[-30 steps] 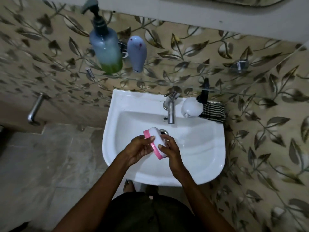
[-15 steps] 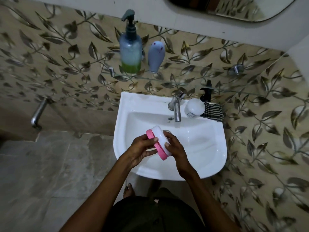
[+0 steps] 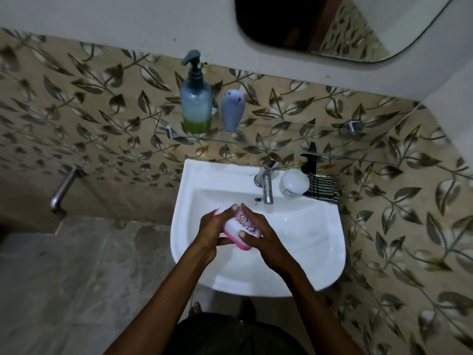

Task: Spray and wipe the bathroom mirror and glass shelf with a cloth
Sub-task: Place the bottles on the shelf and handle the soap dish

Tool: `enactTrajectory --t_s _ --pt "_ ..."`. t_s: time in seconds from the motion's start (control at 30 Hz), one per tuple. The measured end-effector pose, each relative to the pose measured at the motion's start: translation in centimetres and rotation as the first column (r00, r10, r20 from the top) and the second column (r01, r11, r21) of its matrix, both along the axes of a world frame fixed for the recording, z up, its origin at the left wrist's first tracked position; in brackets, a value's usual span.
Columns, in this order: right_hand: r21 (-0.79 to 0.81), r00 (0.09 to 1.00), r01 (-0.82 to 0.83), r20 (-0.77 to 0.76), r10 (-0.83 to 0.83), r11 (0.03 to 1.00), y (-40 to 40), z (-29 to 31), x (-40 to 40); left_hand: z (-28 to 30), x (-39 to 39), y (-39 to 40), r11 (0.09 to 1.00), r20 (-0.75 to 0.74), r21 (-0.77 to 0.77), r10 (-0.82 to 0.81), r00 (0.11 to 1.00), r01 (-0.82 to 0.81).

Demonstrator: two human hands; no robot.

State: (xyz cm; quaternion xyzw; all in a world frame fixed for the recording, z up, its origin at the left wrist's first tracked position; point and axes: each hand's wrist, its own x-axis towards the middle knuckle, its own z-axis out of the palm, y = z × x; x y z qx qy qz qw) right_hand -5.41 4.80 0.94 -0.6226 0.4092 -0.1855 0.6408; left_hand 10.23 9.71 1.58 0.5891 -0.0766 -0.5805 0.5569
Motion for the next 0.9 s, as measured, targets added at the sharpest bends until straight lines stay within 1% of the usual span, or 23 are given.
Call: enactTrajectory --t_s 0.1,0.17,0.3,0.4,0.47,0.5,0.53,0.57,0.6,0.63,0.67,0.7,0.73,0.8,0.9 --pt "0.077 0.963 0.248 0.089 -0.255 0.966 -1.5 1.2 -0.8 0.9 -1.1 -1.5 0.991 0.001 -0.122 0.059 0.998 -0.059" --pt "0.067 0.934 0.331 0.118 -0.337 0.941 -2.5 2.1 -1.6 1.5 -1.8 -2.3 0.980 0.059 -0.182 0.093 0.994 -0.081" --pt "-0.036 0.935 0.341 0.120 -0.334 0.939 -4.8 3.0 -3.4 3.1 -2.8 -3.1 0.964 0.253 -0.263 0.106 0.962 -0.037" --pt "-0.219 0.966 0.256 0.086 -0.242 0.942 -6.5 5.0 -4.0 4.8 -3.5 -4.4 0.945 0.305 -0.302 0.220 0.926 -0.125" --pt "-0.348 0.974 0.226 0.076 -0.213 0.910 -8.4 6.7 -4.0 6.3 -3.8 -5.8 0.929 0.355 -0.355 0.240 0.903 -0.107" --pt "-0.381 0.969 0.247 0.097 -0.228 0.891 -9.8 7.6 -3.9 7.0 -3.8 -6.7 0.919 0.432 -0.389 0.238 0.870 -0.058" --pt "-0.406 0.963 0.271 0.116 -0.245 0.873 -11.1 8.5 -3.7 7.7 -3.7 -7.4 0.910 0.541 -0.415 0.247 0.804 -0.001" --pt "-0.435 0.958 0.288 0.134 -0.255 0.853 -12.4 9.4 -3.5 8.4 -3.6 -8.1 0.903 0.659 -0.428 0.272 0.702 0.051" --pt "-0.455 0.955 0.298 0.147 -0.259 0.839 -13.8 10.4 -3.2 9.3 -3.4 -8.9 0.894 0.756 -0.437 0.305 0.579 0.101" --pt "-0.467 0.955 0.296 0.146 -0.257 0.834 -14.8 11.2 -3.1 9.9 -3.3 -9.5 0.890 0.823 -0.432 0.323 0.467 0.147" --pt "-0.475 0.957 0.289 0.133 -0.256 0.831 -15.8 12.1 -2.7 10.6 -3.1 -10.2 0.892 0.867 -0.415 0.327 0.375 0.181" --pt "-0.487 0.962 0.273 0.110 -0.252 0.830 -16.4 12.7 -2.4 11.1 -2.9 -10.7 0.900 0.897 -0.386 0.315 0.312 0.202" --pt "-0.512 0.966 0.254 0.087 -0.244 0.821 -17.0 13.1 -2.1 11.3 -2.7 -11.3 0.911 0.916 -0.355 0.293 0.274 0.210" --pt "-0.579 0.975 0.186 0.007 -0.223 0.794 -18.0 13.3 -1.5 11.5 -2.1 -12.2 0.924 0.935 -0.319 0.270 0.231 0.210" --pt "-0.639 0.979 0.068 -0.103 -0.173 0.766 -18.6 12.7 -1.0 11.4 -1.7 -12.6 0.938 0.953 -0.273 0.234 0.192 0.213"
